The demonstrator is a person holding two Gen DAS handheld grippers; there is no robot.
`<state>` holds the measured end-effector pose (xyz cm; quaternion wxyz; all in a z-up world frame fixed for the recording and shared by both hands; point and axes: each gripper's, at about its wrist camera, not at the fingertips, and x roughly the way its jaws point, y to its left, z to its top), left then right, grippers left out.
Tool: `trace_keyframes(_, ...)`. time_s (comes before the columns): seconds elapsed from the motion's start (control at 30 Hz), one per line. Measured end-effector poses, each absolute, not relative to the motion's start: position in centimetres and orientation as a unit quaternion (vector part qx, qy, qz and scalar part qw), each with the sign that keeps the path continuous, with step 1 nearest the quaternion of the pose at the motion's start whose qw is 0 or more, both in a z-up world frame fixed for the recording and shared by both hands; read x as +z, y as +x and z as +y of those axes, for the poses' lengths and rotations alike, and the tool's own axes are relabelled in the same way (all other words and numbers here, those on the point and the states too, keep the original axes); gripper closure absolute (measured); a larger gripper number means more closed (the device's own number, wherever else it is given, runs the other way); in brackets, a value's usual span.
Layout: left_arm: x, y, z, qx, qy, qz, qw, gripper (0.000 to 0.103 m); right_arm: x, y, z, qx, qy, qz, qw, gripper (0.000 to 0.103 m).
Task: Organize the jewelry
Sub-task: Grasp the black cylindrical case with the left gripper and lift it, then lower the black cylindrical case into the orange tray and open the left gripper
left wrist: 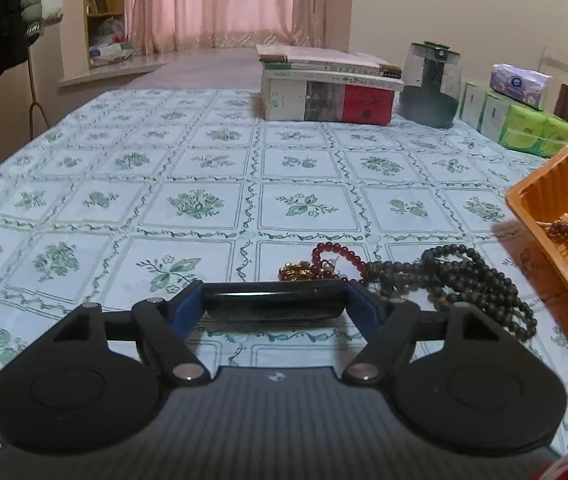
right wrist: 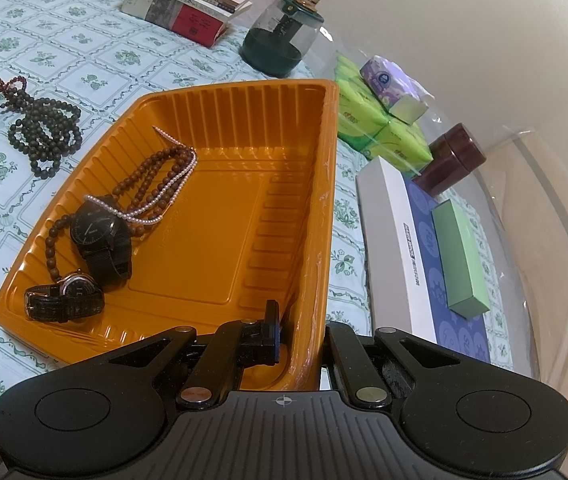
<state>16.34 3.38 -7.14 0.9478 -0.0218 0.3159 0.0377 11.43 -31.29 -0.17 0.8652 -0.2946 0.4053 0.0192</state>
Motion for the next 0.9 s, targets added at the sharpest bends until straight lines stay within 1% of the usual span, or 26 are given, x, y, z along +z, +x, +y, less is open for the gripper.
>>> trace_keyframes(0.23, -4.4, 14.5, 2.0, -0.010, -0.008, 0.300, 0.954, 0.029, -0.3, 11.4, -31.5, 0.020, -0.293, 0.404, 0.866, 0.098)
trace_keyframes(0.5, -1.6, 13.5, -3.4, -0.133, -0.012, 0.288, 0.948, 0.029, -0.3, 11.5, -31.3, 0.022, -0.293, 0.406, 0.865, 0.098)
trace_keyframes(0.73, -0.9, 12.8, -8.6, -0.217, 0.009, 0.282, 0.935, 0.029, -0.2, 11.7, -31.2, 0.027, -0.294, 0.411, 0.863, 0.098)
trace_keyframes(0.9, -0.6, 12.5, -10.9, -0.262, 0.026, 0.272, 0.925, 0.029, -0.3, 11.7, -31.3, 0.027, -0.292, 0.412, 0.863, 0.098)
